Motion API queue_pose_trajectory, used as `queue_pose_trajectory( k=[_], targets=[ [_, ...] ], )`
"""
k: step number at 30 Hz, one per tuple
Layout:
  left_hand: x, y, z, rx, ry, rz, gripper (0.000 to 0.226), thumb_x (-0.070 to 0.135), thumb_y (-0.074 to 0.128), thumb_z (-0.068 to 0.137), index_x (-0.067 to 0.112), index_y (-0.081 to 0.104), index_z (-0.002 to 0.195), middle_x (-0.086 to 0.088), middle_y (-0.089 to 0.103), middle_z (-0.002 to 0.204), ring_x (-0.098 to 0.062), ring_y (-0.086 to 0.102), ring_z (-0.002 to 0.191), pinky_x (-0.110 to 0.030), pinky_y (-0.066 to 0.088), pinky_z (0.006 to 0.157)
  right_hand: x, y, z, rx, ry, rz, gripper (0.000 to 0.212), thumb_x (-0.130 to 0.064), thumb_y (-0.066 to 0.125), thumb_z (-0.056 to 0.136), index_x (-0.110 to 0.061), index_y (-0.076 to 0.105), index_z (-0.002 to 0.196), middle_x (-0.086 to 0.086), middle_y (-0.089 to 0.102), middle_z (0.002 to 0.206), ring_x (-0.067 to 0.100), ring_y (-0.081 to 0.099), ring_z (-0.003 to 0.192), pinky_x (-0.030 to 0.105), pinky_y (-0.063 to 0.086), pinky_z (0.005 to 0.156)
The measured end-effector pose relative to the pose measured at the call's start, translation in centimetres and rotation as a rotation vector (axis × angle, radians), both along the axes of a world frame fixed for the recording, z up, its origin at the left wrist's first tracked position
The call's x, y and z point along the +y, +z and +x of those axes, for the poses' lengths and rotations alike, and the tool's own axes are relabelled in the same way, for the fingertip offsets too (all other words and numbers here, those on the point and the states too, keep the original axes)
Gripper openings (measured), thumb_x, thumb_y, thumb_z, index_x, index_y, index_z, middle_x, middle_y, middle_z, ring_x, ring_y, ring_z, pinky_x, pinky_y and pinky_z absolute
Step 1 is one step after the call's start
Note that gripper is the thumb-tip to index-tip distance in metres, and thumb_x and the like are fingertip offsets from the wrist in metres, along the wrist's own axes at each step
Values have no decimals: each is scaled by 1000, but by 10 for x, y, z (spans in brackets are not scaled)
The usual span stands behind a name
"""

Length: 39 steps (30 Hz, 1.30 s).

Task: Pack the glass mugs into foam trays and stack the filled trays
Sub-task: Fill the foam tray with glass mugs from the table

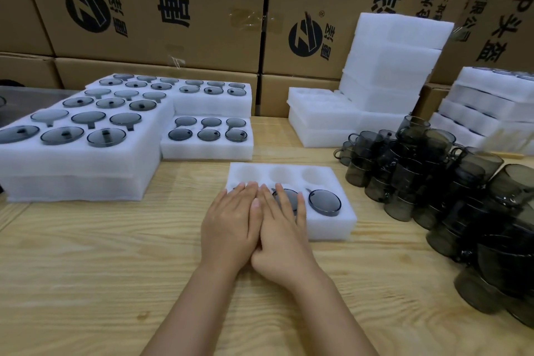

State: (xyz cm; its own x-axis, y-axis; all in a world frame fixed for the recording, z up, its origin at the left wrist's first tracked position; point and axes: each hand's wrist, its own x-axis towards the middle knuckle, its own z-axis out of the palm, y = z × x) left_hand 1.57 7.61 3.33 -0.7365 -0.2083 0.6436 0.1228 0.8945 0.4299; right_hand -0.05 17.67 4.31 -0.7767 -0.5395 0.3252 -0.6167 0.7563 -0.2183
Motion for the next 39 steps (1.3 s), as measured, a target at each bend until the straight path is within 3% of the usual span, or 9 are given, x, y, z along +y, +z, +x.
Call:
queue_pose_trajectory(
  k=[4, 7, 11, 14, 21, 27, 30, 35, 39],
  targets=[
    [-5, -1, 5, 38, -21, -5, 43, 20, 37, 86, 3, 70, 108, -12, 67, 118, -27, 64, 112, -36, 46, 93, 25, 32, -11, 89, -232, -464, 64, -13, 36, 72, -13, 47, 135, 1, 51, 134, 25, 38, 130, 37, 18, 105],
    [-6, -2, 6, 34, -4, 124, 42, 20, 43, 85, 3, 68, 115, -17, 57, 131, -33, 55, 121, -40, 42, 100, 79, 56, -49, 243, -488, -519, 42, -3, 49, 83, -3, 54, 125, 14, 50, 132, 37, 50, 111, 42, 38, 92],
    [-11, -6, 4, -16, -15, 387, 44, 17, 56, 93, 15, 50, 136, -5, 38, 149, -20, 34, 137, -21, 19, 110, 146, 66, -87, 52, -830, -227, 46, -15, 47, 93, -7, 40, 137, 14, 30, 146, 42, 48, 115, 44, 43, 82],
    [-18, -8, -1, -25, 4, 632, 49, 18, 53, 95, 19, 39, 142, -1, 41, 147, -15, 36, 136, -30, 29, 111, 167, 61, -98, 16, -882, -121, 39, -20, 46, 96, -9, 45, 133, 15, 42, 136, 40, 51, 109, 37, 38, 70],
    [-26, -12, -11, -29, 56, 977, 45, 15, 53, 95, 25, 42, 137, 4, 56, 121, 26, 49, 85, 8, 30, 66, 172, 58, -113, 24, -829, -76, 32, -18, 52, 94, -11, 55, 125, 13, 54, 121, 36, 55, 101, 34, 38, 67],
    [-25, -10, -11, 44, 101, 950, 39, 12, 51, 94, 23, 47, 131, 5, 60, 114, 27, 50, 83, 6, 33, 66, 167, 48, -104, 64, -822, -269, 23, -7, 49, 94, -7, 61, 113, 15, 58, 113, 37, 53, 98, 34, 38, 71],
    [-23, -6, -8, 142, 117, 873, 33, 9, 48, 92, 27, 51, 120, 6, 63, 112, 5, 58, 91, -4, 40, 77, 157, 46, -86, 125, -754, -447, 18, -8, 53, 91, -8, 64, 105, 14, 60, 108, 36, 54, 97, 37, 41, 76],
    [-17, -3, -1, 285, 102, 522, 39, 12, 42, 81, 10, 58, 117, 7, 63, 110, -12, 54, 104, -22, 39, 91, 126, 33, -53, 253, -526, -594, 13, 1, 59, 83, -4, 64, 94, 10, 61, 91, 30, 58, 80, 34, 43, 74],
    [-6, 1, 3, 395, -3, 166, 32, 14, 45, 84, 1, 64, 107, -5, 67, 100, -16, 54, 94, -31, 36, 93, 105, 24, -37, 230, -358, -719, 14, 5, 62, 82, -4, 65, 93, 6, 62, 86, 14, 54, 70, 13, 37, 68]
  ],
)
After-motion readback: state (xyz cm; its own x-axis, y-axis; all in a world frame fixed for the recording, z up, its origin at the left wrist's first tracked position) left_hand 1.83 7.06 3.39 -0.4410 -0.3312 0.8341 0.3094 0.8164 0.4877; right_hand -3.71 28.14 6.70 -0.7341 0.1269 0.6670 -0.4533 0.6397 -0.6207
